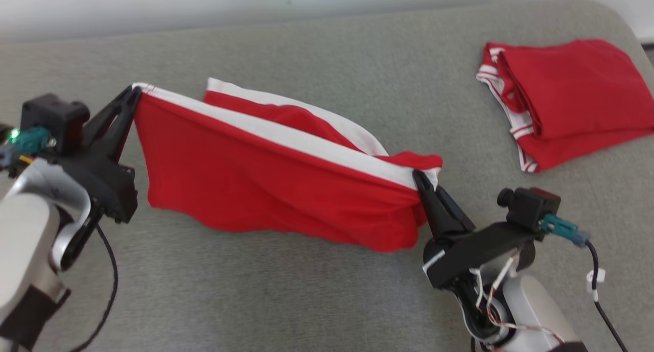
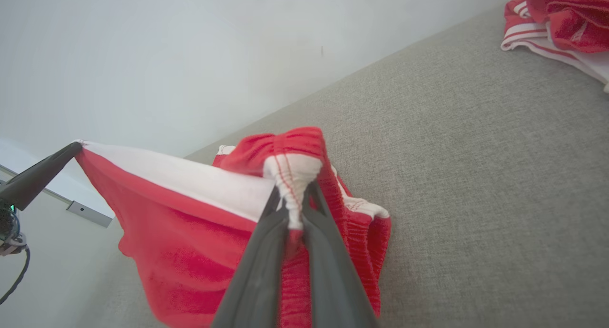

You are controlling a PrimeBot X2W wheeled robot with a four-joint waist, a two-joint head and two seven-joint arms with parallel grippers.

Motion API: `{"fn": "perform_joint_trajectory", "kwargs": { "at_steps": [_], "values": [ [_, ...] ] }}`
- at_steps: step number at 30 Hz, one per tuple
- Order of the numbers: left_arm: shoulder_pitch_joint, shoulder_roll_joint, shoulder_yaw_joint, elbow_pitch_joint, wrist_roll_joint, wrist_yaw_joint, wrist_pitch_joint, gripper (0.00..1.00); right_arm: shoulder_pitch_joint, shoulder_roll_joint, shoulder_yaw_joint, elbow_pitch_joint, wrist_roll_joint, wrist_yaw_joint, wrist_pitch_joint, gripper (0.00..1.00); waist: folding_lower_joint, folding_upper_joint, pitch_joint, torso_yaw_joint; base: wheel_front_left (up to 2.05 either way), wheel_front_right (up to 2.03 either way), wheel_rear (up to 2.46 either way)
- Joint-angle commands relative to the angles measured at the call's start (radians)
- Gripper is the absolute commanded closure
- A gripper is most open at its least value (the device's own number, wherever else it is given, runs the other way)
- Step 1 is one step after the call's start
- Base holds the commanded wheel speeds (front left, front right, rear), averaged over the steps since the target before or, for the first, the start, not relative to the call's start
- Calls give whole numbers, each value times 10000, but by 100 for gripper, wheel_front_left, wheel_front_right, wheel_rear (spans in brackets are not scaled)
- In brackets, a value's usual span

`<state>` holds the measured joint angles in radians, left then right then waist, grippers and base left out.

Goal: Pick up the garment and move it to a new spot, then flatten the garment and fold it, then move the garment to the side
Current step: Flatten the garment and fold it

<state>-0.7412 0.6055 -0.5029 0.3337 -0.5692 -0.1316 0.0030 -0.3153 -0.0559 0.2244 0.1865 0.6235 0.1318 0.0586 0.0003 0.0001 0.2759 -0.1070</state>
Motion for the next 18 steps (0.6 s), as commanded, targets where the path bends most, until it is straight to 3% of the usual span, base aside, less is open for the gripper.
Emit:
{"fn": "perform_joint_trajectory", "kwargs": {
  "at_steps": [1, 18],
  "values": [
    [-344, 99, -286, 202, -168, 36, 76, 100, -267, 6, 24, 212, 59, -30, -108, 100, -3, -1, 678, -626, 0, 0, 0],
    [-3747, 680, -3778, 3370, -2031, 28, -272, 100, -2346, 50, 1538, 2207, 1149, -30, -1218, 100, -3, -1, 1565, -1648, 0, 0, 0]
  ]
}}
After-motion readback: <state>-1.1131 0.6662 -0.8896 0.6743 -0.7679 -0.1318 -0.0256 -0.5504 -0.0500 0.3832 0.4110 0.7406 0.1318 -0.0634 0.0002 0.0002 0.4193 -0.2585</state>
